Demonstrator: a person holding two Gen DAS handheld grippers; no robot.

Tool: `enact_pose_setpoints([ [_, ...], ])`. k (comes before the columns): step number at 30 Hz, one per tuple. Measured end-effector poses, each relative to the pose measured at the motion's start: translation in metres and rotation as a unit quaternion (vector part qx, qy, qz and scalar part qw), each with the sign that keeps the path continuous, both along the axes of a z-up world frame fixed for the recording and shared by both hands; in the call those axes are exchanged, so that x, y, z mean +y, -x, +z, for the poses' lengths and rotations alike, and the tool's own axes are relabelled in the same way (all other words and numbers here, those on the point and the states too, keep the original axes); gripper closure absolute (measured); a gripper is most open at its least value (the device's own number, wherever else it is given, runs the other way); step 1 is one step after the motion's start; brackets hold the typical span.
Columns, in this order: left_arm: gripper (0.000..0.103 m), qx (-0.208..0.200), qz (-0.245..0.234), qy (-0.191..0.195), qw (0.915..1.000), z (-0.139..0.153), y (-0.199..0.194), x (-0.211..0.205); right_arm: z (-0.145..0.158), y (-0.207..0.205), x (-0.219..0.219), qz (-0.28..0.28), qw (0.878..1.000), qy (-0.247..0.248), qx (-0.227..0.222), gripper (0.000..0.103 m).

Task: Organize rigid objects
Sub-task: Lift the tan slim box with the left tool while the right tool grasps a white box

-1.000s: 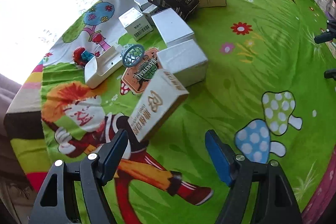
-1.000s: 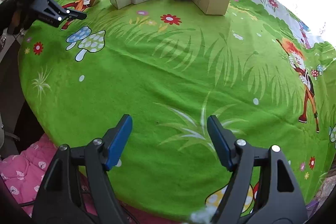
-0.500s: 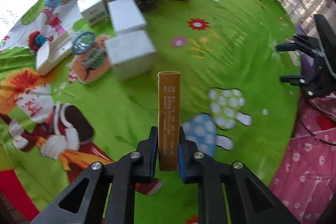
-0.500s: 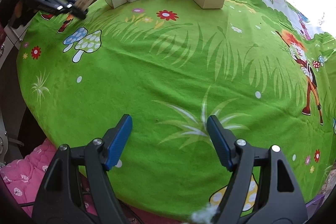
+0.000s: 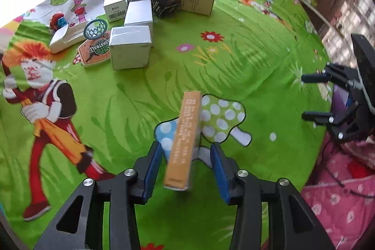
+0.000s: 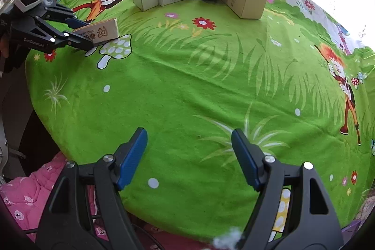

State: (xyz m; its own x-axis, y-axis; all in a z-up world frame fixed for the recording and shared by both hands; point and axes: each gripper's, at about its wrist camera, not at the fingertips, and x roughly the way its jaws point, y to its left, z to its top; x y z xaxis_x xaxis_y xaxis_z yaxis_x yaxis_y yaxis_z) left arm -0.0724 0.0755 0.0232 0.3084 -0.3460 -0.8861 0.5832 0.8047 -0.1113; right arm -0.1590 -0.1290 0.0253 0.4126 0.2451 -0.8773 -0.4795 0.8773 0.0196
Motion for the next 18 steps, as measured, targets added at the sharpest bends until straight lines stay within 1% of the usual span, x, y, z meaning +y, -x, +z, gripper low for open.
enact_pose_setpoints([
  [1, 0.06, -0.008, 0.015, 0.003, 0.9998, -0.001, 0.001, 0.0, 0.001, -0.004, 0.004, 0.004, 1.0, -0.001, -0.002, 0.026],
  [2, 0.064, -0.014, 0.034, 0.005, 0.9993, -0.003, 0.0, -0.001, 0.003, -0.008, 0.009, 0.008, 1.0, -0.004, -0.007, 0.026],
  [3, 0.085, -0.024, 0.058, 0.007, 0.998, -0.002, 0.002, 0.0, 0.005, -0.013, 0.013, 0.009, 1.0, -0.008, -0.012, 0.026],
  [4, 0.086, -0.033, 0.088, 0.008, 0.9955, -0.001, 0.006, 0.003, 0.008, -0.022, 0.019, 0.008, 1.0, -0.014, -0.018, 0.026],
  [5, 0.086, -0.046, 0.125, 0.006, 0.9911, 0.0, 0.011, 0.007, 0.01, -0.03, 0.026, 0.005, 1.0, -0.021, -0.02, 0.026],
  [6, 0.086, -0.061, 0.163, 0.002, 0.9848, 0.0, 0.016, 0.012, 0.011, -0.039, 0.033, 0.003, 0.999, -0.031, -0.021, 0.026],
  [7, 0.086, -0.075, 0.204, 0.0, 0.9761, 0.002, 0.023, 0.019, 0.013, -0.048, 0.041, -0.001, 0.999, -0.044, -0.02, 0.026],
  [9, 0.086, -0.087, 0.289, 0.01, 0.9535, -0.001, 0.037, 0.033, 0.011, -0.07, 0.058, -0.013, 0.998, -0.068, -0.009, 0.026],
  [11, 0.086, -0.09, 0.344, 0.029, 0.9343, -0.002, 0.051, 0.047, 0.007, -0.094, 0.077, -0.032, 0.995, -0.09, 0.009, 0.026],
  [12, 0.086, -0.09, 0.363, 0.029, 0.927, -0.005, 0.057, 0.051, 0.005, -0.106, 0.087, -0.043, 0.994, -0.102, 0.02, 0.026],
  [13, 0.086, -0.097, 0.371, 0.032, 0.923, -0.007, 0.064, 0.052, 0.002, -0.116, 0.097, -0.055, 0.991, -0.114, 0.031, 0.026],
  [15, 0.086, -0.11, 0.373, 0.015, 0.9213, -0.005, 0.071, 0.049, -0.002, -0.136, 0.118, -0.09, 0.984, -0.143, 0.052, 0.026],
  [16, 0.086, -0.11, 0.375, 0.014, 0.9205, -0.004, 0.073, 0.049, -0.001, -0.143, 0.127, -0.112, 0.981, -0.149, 0.05, 0.026],
  [18, 0.086, -0.104, 0.382, 0.024, 0.9179, -0.004, 0.073, 0.056, -0.001, -0.156, 0.142, -0.153, 0.975, -0.156, 0.051, 0.026],
])
